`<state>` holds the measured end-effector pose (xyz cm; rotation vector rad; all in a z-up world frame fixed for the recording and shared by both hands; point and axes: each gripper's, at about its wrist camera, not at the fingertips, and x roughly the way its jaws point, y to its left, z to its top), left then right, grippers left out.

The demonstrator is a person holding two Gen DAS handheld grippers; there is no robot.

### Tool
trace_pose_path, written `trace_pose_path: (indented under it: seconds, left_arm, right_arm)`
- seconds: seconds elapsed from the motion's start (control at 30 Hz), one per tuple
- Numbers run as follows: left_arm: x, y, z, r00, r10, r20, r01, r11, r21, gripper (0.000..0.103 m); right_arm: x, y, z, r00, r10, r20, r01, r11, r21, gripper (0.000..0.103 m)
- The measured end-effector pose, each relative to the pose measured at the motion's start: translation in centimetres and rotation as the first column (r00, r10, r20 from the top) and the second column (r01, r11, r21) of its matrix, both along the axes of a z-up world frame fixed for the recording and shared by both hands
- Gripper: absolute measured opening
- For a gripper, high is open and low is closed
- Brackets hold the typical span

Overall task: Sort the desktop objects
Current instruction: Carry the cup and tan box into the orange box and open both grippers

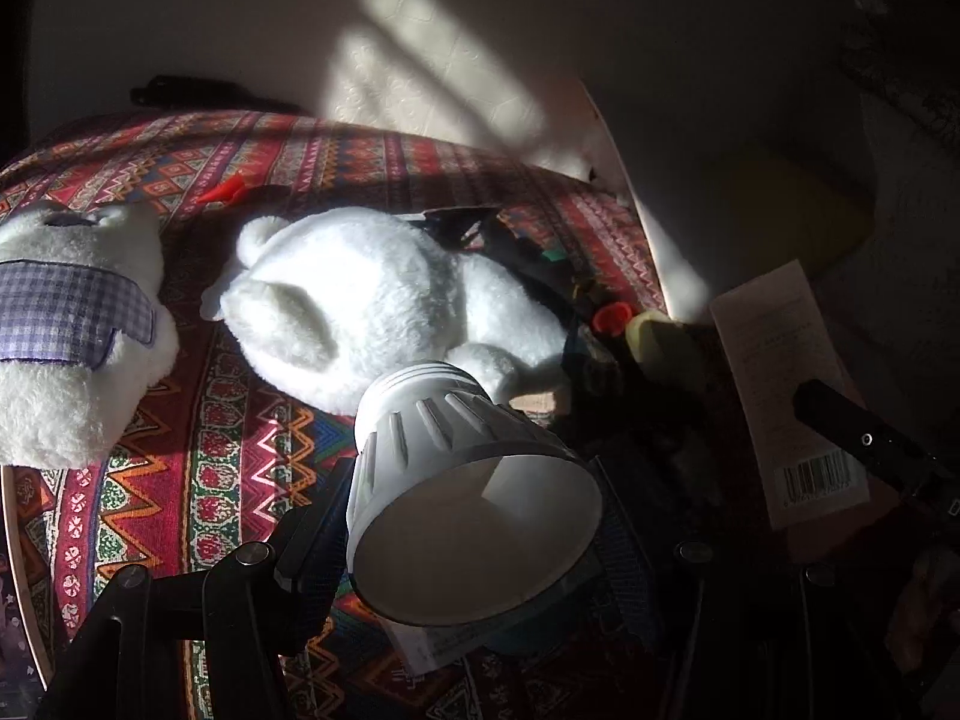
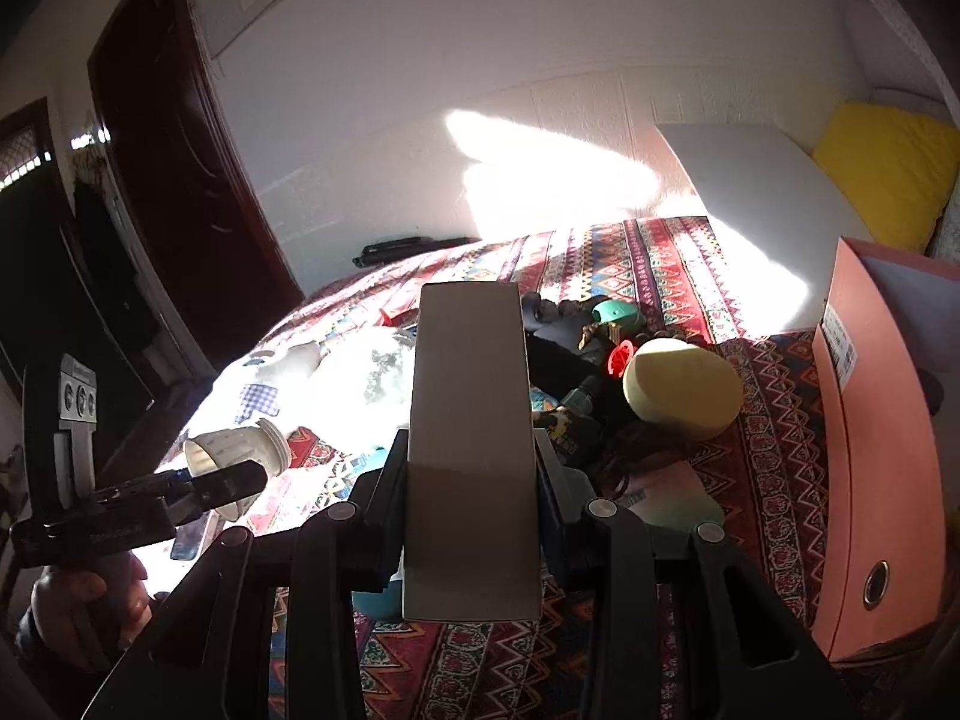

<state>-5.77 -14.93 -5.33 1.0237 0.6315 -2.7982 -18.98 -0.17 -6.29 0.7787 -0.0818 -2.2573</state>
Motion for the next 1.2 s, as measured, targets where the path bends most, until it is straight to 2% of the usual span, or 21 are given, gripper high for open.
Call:
trace_pose_path:
  seconds: [0.23, 0.33, 0.4, 0.53, 0.63, 0.73, 0.83, 0.93, 0.97, 1.0, 1.03, 1.07, 1.1, 1.13, 1.2]
  left_arm:
    - [-4.4, 7.5, 4.5, 0.987, -0.143, -0.072, 0.141, 0.989, -0.038, 0.064]
    - [-6.9, 11.1, 6.5, 0.97, -0.221, -0.1, 0.216, 0.974, -0.061, 0.064]
    - [-8.8, 13.9, 7.5, 0.953, -0.28, -0.116, 0.272, 0.959, -0.074, 0.064]
    - [-12.8, 19.8, 8.7, 0.905, -0.402, -0.137, 0.394, 0.915, -0.083, 0.064]
    - [-15.9, 24.1, 8.9, 0.863, -0.485, -0.139, 0.479, 0.874, -0.079, 0.064]
    - [-18.6, 28.5, 8.6, 0.823, -0.554, -0.126, 0.548, 0.832, -0.082, 0.064]
    - [-21.1, 32.1, 7.5, 0.79, -0.605, -0.104, 0.598, 0.797, -0.086, 0.064]
    - [-23.2, 34.4, 6.2, 0.758, -0.648, -0.068, 0.644, 0.761, -0.071, 0.064]
    - [-23.6, 35.1, 5.8, 0.746, -0.664, -0.051, 0.661, 0.748, -0.066, 0.066]
    - [-23.8, 35.7, 5.3, 0.739, -0.673, -0.038, 0.67, 0.74, -0.067, 0.076]
    - [-23.9, 36.0, 4.9, 0.741, -0.671, -0.033, 0.667, 0.741, -0.071, 0.081]
    - [-23.8, 36.1, 4.7, 0.748, -0.663, -0.038, 0.66, 0.748, -0.074, 0.091]
    - [-23.7, 36.0, 4.7, 0.756, -0.654, -0.046, 0.65, 0.756, -0.074, 0.095]
    - [-23.6, 35.7, 4.6, 0.762, -0.645, -0.056, 0.642, 0.764, -0.069, 0.096]
    - [-23.3, 35.0, 4.6, 0.775, -0.629, -0.056, 0.626, 0.777, -0.063, 0.096]
  right_arm:
    - [0.5, 7.8, 3.3, 0.986, -0.142, -0.088, 0.131, 0.985, -0.115, 0.038]
    - [0.1, 12.6, 4.1, 0.968, -0.236, -0.084, 0.217, 0.958, -0.188, 0.039]
    - [-0.2, 16.1, 4.6, 0.942, -0.322, -0.089, 0.296, 0.927, -0.229, 0.039]
    - [-0.3, 23.1, 4.8, 0.857, -0.506, -0.095, 0.465, 0.839, -0.283, 0.039]
    - [-1.2, 27.9, 3.8, 0.801, -0.597, -0.038, 0.56, 0.77, -0.307, 0.039]
    - [-2.9, 32.1, 2.1, 0.759, -0.651, 0.036, 0.63, 0.718, -0.297, 0.039]
    - [-5.1, 34.3, 0.3, 0.746, -0.658, 0.101, 0.658, 0.704, -0.269, 0.039]
    - [-6.8, 34.3, -0.8, 0.755, -0.645, 0.122, 0.654, 0.724, -0.222, 0.039]
    - [-7.0, 34.2, -1.0, 0.745, -0.657, 0.113, 0.665, 0.72, -0.199, 0.042]
    - [-7.0, 33.9, -0.9, 0.73, -0.676, 0.099, 0.682, 0.709, -0.179, 0.044]
    - [-6.9, 33.7, -0.7, 0.72, -0.689, 0.083, 0.692, 0.702, -0.171, 0.058]
    - [-6.5, 33.5, -0.6, 0.707, -0.704, 0.064, 0.702, 0.69, -0.176, 0.078]
    - [-6.2, 33.5, -0.4, 0.691, -0.721, 0.049, 0.715, 0.674, -0.184, 0.083]
    - [-5.9, 33.3, -0.2, 0.686, -0.727, 0.041, 0.719, 0.667, -0.195, 0.084]
    - [-5.7, 33.3, -0.1, 0.687, -0.725, 0.048, 0.715, 0.663, -0.22, 0.084]
